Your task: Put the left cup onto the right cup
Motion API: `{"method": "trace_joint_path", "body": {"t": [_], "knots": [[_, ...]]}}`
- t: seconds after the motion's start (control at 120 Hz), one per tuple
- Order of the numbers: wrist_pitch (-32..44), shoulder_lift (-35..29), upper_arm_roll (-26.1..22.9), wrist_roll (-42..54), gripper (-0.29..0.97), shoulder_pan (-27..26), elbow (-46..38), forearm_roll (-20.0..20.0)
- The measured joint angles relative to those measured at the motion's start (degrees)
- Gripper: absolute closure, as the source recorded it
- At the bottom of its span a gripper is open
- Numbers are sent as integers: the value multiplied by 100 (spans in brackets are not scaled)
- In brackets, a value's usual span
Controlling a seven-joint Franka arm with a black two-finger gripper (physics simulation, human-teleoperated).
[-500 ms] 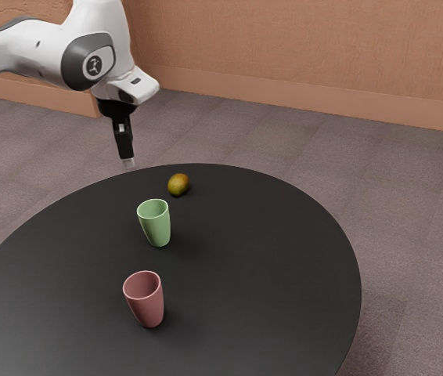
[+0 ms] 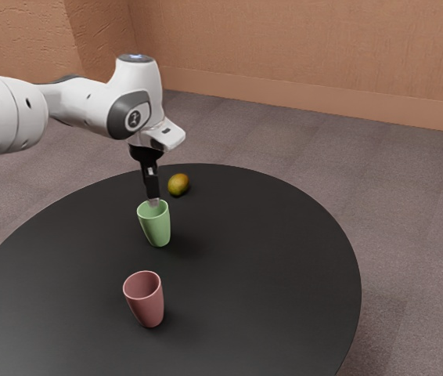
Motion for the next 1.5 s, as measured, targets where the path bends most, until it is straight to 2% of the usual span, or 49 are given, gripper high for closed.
{"method": "trace_joint_path", "body": {"t": [0.275,0.433,0.717,0.9,1.233,1.5], "knots": [[587,563,-65,11,0,147,-75,-106],[812,669,-174,-16,2,149,-149,-148],[1071,690,-185,-74,54,168,-265,-154],[1120,675,-185,-116,70,192,-312,-159],[1071,453,-188,-237,77,235,-390,-132],[951,-506,-185,-357,78,58,-1117,-47]]}}
